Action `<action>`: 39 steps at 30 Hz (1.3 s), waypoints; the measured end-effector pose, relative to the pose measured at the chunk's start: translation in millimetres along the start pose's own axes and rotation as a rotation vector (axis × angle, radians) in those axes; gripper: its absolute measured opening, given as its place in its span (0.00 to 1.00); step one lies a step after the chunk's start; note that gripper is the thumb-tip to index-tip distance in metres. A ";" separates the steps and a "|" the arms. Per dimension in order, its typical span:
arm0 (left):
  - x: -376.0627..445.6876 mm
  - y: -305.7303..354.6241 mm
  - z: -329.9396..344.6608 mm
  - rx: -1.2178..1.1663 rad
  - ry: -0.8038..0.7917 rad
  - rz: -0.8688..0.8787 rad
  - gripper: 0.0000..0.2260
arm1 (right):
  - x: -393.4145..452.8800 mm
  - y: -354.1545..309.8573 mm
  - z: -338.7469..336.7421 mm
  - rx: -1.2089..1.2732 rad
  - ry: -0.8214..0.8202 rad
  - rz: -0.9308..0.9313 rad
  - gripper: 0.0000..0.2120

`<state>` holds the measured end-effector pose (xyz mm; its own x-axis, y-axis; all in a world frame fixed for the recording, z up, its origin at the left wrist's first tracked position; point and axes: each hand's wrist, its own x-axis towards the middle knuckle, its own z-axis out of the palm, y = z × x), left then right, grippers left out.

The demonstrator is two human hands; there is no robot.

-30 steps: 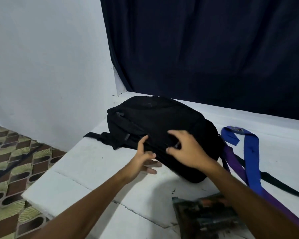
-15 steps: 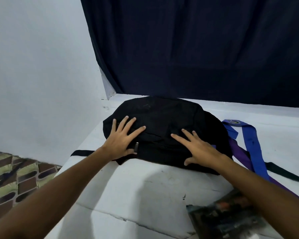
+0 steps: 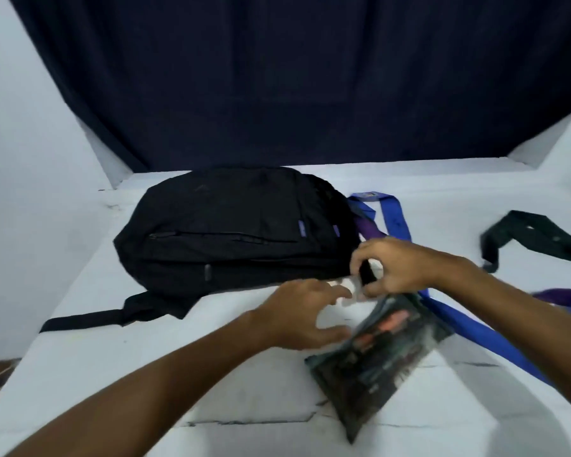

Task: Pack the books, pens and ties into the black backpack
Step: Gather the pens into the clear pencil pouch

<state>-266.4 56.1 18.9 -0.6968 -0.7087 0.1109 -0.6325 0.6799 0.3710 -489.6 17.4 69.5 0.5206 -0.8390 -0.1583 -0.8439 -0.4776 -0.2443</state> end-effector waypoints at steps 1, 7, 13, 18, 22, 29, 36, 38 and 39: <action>9.5 13.9 7.1 0.010 -0.099 -0.036 0.35 | -15.5 3.9 0.6 -0.018 -0.059 -0.002 0.19; 35.7 40.3 39.1 -0.169 -0.428 -0.098 0.44 | -58.6 14.9 26.8 -0.146 -0.318 -0.002 0.49; 34.7 23.6 25.0 -0.353 -0.549 -0.144 0.43 | -53.7 14.2 42.9 -0.103 -0.340 0.015 0.54; 14.1 -11.6 -26.0 -0.341 -0.685 -0.144 0.37 | -36.0 -16.5 31.8 0.185 -0.441 0.035 0.45; -21.0 -40.6 -80.9 -0.500 -0.701 -0.188 0.37 | -16.0 -52.2 9.9 0.503 -0.562 -0.004 0.39; -64.2 -76.2 -149.9 -0.946 -0.713 -0.115 0.51 | 18.5 -92.6 -5.7 1.275 -0.830 -0.409 0.41; -53.0 -92.5 -188.9 -0.756 -0.743 -0.095 0.53 | 43.4 -108.4 7.4 1.464 -0.813 -0.529 0.38; -47.0 -98.1 -196.4 -0.741 -0.628 -0.108 0.49 | 42.1 -107.4 10.2 1.503 -0.732 -0.517 0.37; -43.5 -101.9 -200.3 -0.764 -0.499 -0.113 0.44 | 41.6 -106.5 11.6 1.509 -0.677 -0.492 0.37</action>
<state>-103.9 -20.0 161.0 -0.8221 -0.4791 -0.3077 -0.4336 0.1765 0.8836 -376.6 36.4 77.9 0.9642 -0.2615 -0.0449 0.0493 0.3431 -0.9380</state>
